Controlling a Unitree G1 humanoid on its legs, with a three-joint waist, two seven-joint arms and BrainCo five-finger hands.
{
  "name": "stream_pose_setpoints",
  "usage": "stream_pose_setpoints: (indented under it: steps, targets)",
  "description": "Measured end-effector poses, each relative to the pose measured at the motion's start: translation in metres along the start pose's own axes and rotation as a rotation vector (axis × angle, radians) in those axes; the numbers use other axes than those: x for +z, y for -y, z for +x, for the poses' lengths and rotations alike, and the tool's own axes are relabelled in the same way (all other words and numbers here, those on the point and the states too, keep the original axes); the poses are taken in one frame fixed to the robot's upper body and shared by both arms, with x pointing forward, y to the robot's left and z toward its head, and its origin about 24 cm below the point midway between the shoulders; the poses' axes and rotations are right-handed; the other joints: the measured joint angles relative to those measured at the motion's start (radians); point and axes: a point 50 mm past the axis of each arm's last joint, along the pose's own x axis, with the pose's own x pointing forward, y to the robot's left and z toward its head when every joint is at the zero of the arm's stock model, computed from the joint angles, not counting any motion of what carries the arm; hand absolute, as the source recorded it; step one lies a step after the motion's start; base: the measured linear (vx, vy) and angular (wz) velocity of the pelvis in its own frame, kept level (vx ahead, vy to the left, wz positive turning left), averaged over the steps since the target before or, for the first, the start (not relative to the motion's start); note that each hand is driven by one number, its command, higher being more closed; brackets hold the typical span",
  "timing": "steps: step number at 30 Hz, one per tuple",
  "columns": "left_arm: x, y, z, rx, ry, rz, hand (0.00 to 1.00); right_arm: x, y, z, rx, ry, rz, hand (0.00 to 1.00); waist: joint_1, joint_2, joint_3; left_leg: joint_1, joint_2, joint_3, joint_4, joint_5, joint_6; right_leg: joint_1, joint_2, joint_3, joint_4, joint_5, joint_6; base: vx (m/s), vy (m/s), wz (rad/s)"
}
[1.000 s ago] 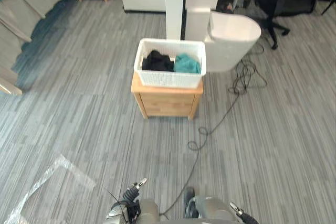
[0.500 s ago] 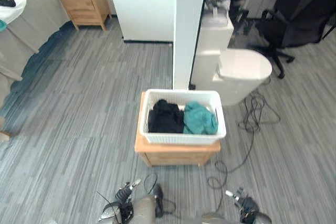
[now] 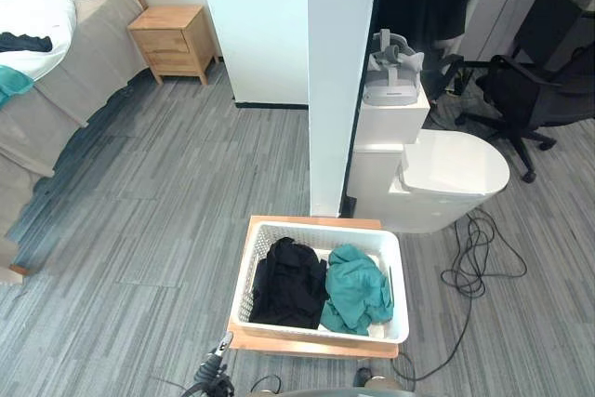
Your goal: Pick up the laundry basket with both hands and put the clothes into the washing machine.
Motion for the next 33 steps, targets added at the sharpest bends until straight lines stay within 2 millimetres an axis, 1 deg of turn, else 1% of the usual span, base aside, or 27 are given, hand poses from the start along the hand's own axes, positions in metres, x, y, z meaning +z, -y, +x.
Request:
stream_pose_setpoints:
  steps: [1, 2, 3, 4, 5, 7, 8, 9, 10, 11, 13, 15, 16, 17, 19, 20, 22, 23, 24, 25, 26, 27, 28, 30, 31, 32, 33]
  targets:
    - [0.012, -0.004, -0.001, 0.01, 0.063, -0.048, 0.0, 0.014, -0.003, 0.0, 0.015, 0.069, 0.01, 0.0, 0.0, 0.004, -0.002, -0.004, 0.0, 0.004, 0.001, -0.001, -0.001, -0.002, 0.0, 0.0, -0.003, 0.0, 0.0, 0.07, -0.032, 0.02]
    - [0.033, -0.01, -0.004, 0.024, 0.168, -0.114, 0.0, 0.038, -0.009, -0.003, 0.043, 0.192, 0.008, 0.0, 0.001, 0.005, -0.003, -0.018, 0.001, 0.016, 0.005, -0.013, -0.019, -0.009, 0.001, -0.004, -0.017, -0.001, 0.001, 0.0, 0.0, 0.0]
    - [0.042, -0.014, -0.007, 0.033, 0.22, -0.137, 0.0, 0.051, -0.014, -0.006, 0.064, 0.256, -0.008, 0.0, 0.003, 0.008, -0.004, -0.025, 0.004, 0.027, 0.005, -0.022, -0.024, -0.016, 0.003, -0.004, -0.022, -0.001, 0.001, 0.0, 0.015, -0.04]
    - [0.062, -0.017, -0.012, 0.035, 0.314, -0.171, 0.0, 0.072, -0.025, -0.013, 0.103, 0.354, -0.041, 0.0, 0.004, 0.012, -0.004, -0.039, 0.011, 0.041, 0.011, -0.042, -0.017, -0.023, 0.009, -0.005, -0.033, 0.0, 0.001, -0.01, 0.037, -0.1]
    - [0.096, -0.021, -0.023, 0.041, 0.473, -0.2, 0.0, 0.102, -0.046, -0.028, 0.175, 0.51, -0.089, 0.0, 0.009, 0.004, 0.0, -0.057, 0.013, 0.056, 0.033, -0.048, -0.015, -0.033, 0.008, -0.003, -0.036, 0.004, -0.001, -0.02, 0.031, -0.09]
    - [0.127, -0.02, -0.036, 0.031, 0.616, -0.2, 0.0, 0.127, -0.063, -0.046, 0.234, 0.654, -0.116, 0.0, 0.014, 0.004, 0.0, -0.071, 0.019, 0.063, 0.048, -0.057, -0.016, -0.04, 0.01, -0.005, -0.038, 0.004, -0.001, -0.01, 0.01, -0.03]
    - [0.147, -0.015, -0.048, 0.018, 0.716, -0.193, 0.0, 0.143, -0.079, -0.059, 0.28, 0.748, -0.138, 0.0, 0.016, 0.004, 0.001, -0.083, 0.028, 0.078, 0.065, -0.069, -0.013, -0.052, 0.014, -0.006, -0.039, 0.004, -0.001, -0.04, -0.012, -0.06]
    - [0.163, -0.009, -0.058, 0.006, 0.8, -0.183, 0.0, 0.152, -0.095, -0.068, 0.324, 0.811, -0.169, 0.0, 0.02, 0.006, 0.001, -0.1, 0.033, 0.099, 0.077, -0.071, -0.015, -0.071, 0.015, 0.0, -0.039, 0.004, -0.002, -0.04, -0.011, -0.09]
    - [0.17, -0.005, -0.062, 0.002, 0.835, -0.177, 0.0, 0.155, -0.103, -0.071, 0.342, 0.834, -0.187, 0.0, 0.021, 0.006, 0.001, -0.113, 0.037, 0.111, 0.084, -0.073, -0.014, -0.081, 0.016, 0.0, -0.039, 0.004, -0.002, -0.04, -0.023, -0.12]
    - [0.185, 0.007, -0.069, -0.017, 0.905, -0.162, 0.0, 0.159, -0.12, -0.076, 0.386, 0.865, -0.207, 0.0, 0.026, 0.005, 0.001, -0.145, 0.043, 0.119, 0.098, -0.077, -0.013, -0.111, 0.018, 0.002, -0.033, 0.006, -0.005, -0.01, -0.016, -0.08]
    - [0.196, 0.024, -0.07, -0.037, 0.936, -0.115, 0.0, 0.16, -0.136, -0.076, 0.426, 0.874, -0.229, 0.0, 0.038, 0.015, 0.007, -0.171, 0.045, 0.124, 0.105, -0.077, -0.013, -0.14, 0.02, 0.008, -0.028, 0.011, -0.013, 0.01, -0.02, -0.13]
    - [0.209, 0.051, -0.07, -0.09, 0.967, -0.059, 0.0, 0.165, -0.165, -0.077, 0.507, 0.879, -0.251, 0.0, 0.042, 0.028, 0.024, -0.202, 0.046, 0.125, 0.11, -0.076, -0.013, -0.17, 0.024, 0.022, -0.027, 0.019, -0.021, 0.02, -0.025, -0.2]
    - [0.216, 0.069, -0.067, -0.138, 0.971, -0.013, 0.0, 0.168, -0.182, -0.074, 0.548, 0.866, -0.294, 0.0, 0.042, 0.033, 0.033, -0.212, 0.046, 0.129, 0.11, -0.074, -0.015, -0.184, 0.026, 0.032, -0.027, 0.021, -0.023, 0.02, -0.019, -0.18]
    - [0.219, 0.079, -0.065, -0.164, 0.968, 0.01, 0.0, 0.17, -0.19, -0.072, 0.565, 0.86, -0.32, 0.0, 0.042, 0.035, 0.039, -0.216, 0.045, 0.128, 0.11, -0.073, -0.016, -0.189, 0.026, 0.032, -0.027, 0.023, -0.025, 0.01, -0.015, -0.15]
    - [0.229, 0.126, -0.057, -0.269, 0.946, 0.093, 0.0, 0.176, -0.22, -0.066, 0.622, 0.827, -0.402, 0.0, 0.04, 0.035, 0.082, -0.222, 0.041, 0.121, 0.11, -0.068, -0.019, -0.195, 0.028, 0.033, -0.03, 0.029, -0.033, 0.01, -0.009, -0.05]
    - [0.229, 0.135, -0.056, -0.29, 0.936, 0.106, 0.0, 0.177, -0.227, -0.065, 0.634, 0.821, -0.417, 0.0, 0.039, 0.037, 0.088, -0.225, 0.036, 0.118, 0.11, -0.068, -0.019, -0.198, 0.028, 0.033, -0.031, 0.03, -0.033, 0.02, 0.006, -0.04]
    - [0.225, 0.164, -0.052, -0.35, 0.901, 0.182, 0.0, 0.174, -0.247, -0.064, 0.673, 0.793, -0.445, 0.0, 0.026, 0.029, 0.111, -0.241, 0.021, 0.106, 0.116, -0.038, -0.026, -0.213, 0.015, 0.041, -0.035, 0.041, -0.037, 0.05, 0.012, -0.09]
    - [0.223, 0.169, -0.051, -0.36, 0.889, 0.202, 0.0, 0.174, -0.25, -0.064, 0.679, 0.785, -0.452, 0.0, 0.023, 0.029, 0.115, -0.252, 0.018, 0.104, 0.135, -0.036, -0.026, -0.213, 0.009, 0.044, -0.037, 0.042, -0.038, 0.08, 0.025, -0.07]
    - [0.22, 0.174, -0.049, -0.37, 0.872, 0.224, 0.0, 0.174, -0.255, -0.064, 0.687, 0.779, -0.457, 0.0, 0.018, 0.023, 0.125, -0.278, 0.015, 0.101, 0.194, -0.036, -0.026, -0.211, -0.002, 0.05, -0.037, 0.043, -0.039, 0.08, 0.066, -0.05]
    - [0.218, 0.178, -0.046, -0.361, 0.859, 0.259, 0.0, 0.173, -0.264, -0.063, 0.695, 0.768, -0.468, 0.0, 0.014, 0.007, 0.156, -0.322, 0.0, 0.073, 0.221, -0.085, -0.005, -0.208, -0.031, 0.061, -0.028, 0.046, -0.039, 0.07, 0.074, -0.06]
    - [0.216, 0.181, -0.044, -0.364, 0.846, 0.264, 0.0, 0.174, -0.264, -0.062, 0.688, 0.766, -0.477, 0.0, 0.012, 0.012, 0.165, -0.321, -0.012, 0.055, 0.145, -0.076, 0.002, -0.208, -0.034, 0.061, -0.028, 0.047, -0.037, 0.05, 0.103, -0.1]
    - [0.213, 0.185, -0.041, -0.366, 0.83, 0.29, 0.0, 0.176, -0.264, -0.06, 0.676, 0.761, -0.502, 0.0, 0.012, 0.031, 0.173, -0.313, -0.015, 0.037, 0.025, -0.004, -0.002, -0.208, -0.024, 0.057, -0.027, 0.047, -0.034, 0.07, 0.12, -0.09]
    - [0.208, 0.19, -0.036, -0.36, 0.794, 0.339, 0.0, 0.175, -0.265, -0.057, 0.663, 0.745, -0.525, 0.0, 0.016, 0.034, 0.192, -0.313, -0.013, 0.03, -0.013, 0.067, 0.018, -0.212, -0.027, 0.059, -0.025, 0.045, -0.02, 0.1, 0.164, 0.01]
    - [0.201, 0.194, -0.029, -0.357, 0.741, 0.367, 0.0, 0.17, -0.266, -0.053, 0.654, 0.721, -0.561, 0.0, 0.015, 0.024, 0.209, -0.316, -0.028, 0.023, -0.008, 0.068, 0.021, -0.213, -0.04, 0.051, -0.017, 0.046, -0.018, 0.09, 0.136, 0.13]
    - [0.195, 0.193, -0.023, -0.344, 0.705, 0.397, 0.0, 0.166, -0.27, -0.053, 0.662, 0.707, -0.596, 0.0, 0.014, 0.019, 0.216, -0.317, -0.034, 0.024, -0.001, 0.067, 0.022, -0.215, -0.047, 0.051, -0.008, 0.047, -0.017, 0.07, 0.107, 0.07]
    - [0.184, 0.189, -0.014, -0.318, 0.645, 0.438, 0.0, 0.16, -0.283, -0.057, 0.7, 0.707, -0.648, 0.0, 0.018, 0.014, 0.227, -0.319, -0.039, 0.024, 0.027, 0.062, 0.031, -0.215, -0.059, 0.052, 0.014, 0.047, -0.017, 0.08, 0.1, 0.02]
    - [0.18, 0.187, -0.011, -0.304, 0.621, 0.451, 0.0, 0.158, -0.289, -0.06, 0.716, 0.713, -0.67, 0.0, 0.019, 0.016, 0.231, -0.318, -0.039, 0.025, 0.04, 0.056, 0.04, -0.215, -0.061, 0.053, 0.025, 0.047, -0.017, 0.07, 0.066, -0.02]
